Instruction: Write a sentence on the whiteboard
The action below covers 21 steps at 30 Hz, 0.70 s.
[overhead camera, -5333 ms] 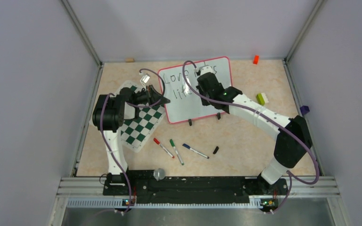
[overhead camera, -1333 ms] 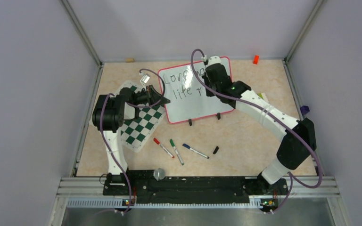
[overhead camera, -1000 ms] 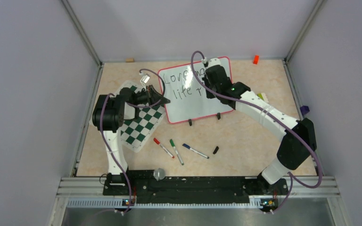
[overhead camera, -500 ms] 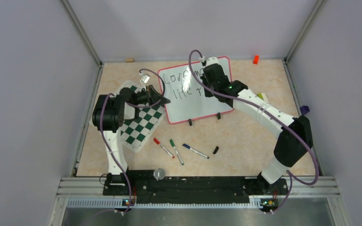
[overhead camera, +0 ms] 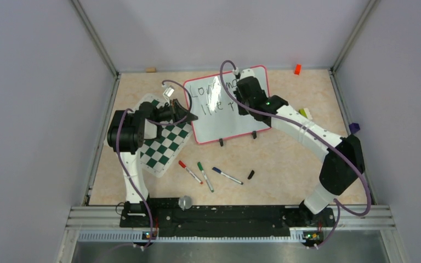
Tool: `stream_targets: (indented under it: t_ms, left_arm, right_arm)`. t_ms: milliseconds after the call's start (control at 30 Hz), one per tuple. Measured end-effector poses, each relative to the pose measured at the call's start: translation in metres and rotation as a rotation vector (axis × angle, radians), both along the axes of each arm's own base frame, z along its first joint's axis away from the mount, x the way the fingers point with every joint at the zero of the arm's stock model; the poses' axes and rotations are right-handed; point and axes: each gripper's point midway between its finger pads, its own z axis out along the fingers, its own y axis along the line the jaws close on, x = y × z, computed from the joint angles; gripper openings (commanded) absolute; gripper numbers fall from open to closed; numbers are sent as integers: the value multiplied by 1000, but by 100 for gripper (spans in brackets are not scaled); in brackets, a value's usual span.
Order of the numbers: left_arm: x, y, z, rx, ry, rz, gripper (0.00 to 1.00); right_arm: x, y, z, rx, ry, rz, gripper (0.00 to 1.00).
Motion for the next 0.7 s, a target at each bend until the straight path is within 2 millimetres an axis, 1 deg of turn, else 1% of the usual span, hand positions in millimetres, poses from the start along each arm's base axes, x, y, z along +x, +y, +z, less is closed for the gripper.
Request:
stream_targets:
  t_ms: [200,267,567,633,700]
  left_arm:
    - [0,0,0,0,-1,0,0]
    - [0,0,0,0,-1,0,0]
    - [0,0,1,0,-4,-1,0]
    - [0,0,0,1,-8,0,0]
    - [0,0,1,1,-10,0,0]
  right_arm:
    - [-13,-8,-15,-10,41,-5,0]
    - [-14,-9,-17,-13,49,-7,0]
    - [-16,-9,-15,-8,52,-10,0]
    - [-15,-8,-11,-5,48,-9,0]
    - [-12,-7,-3,5,34,-10,0]
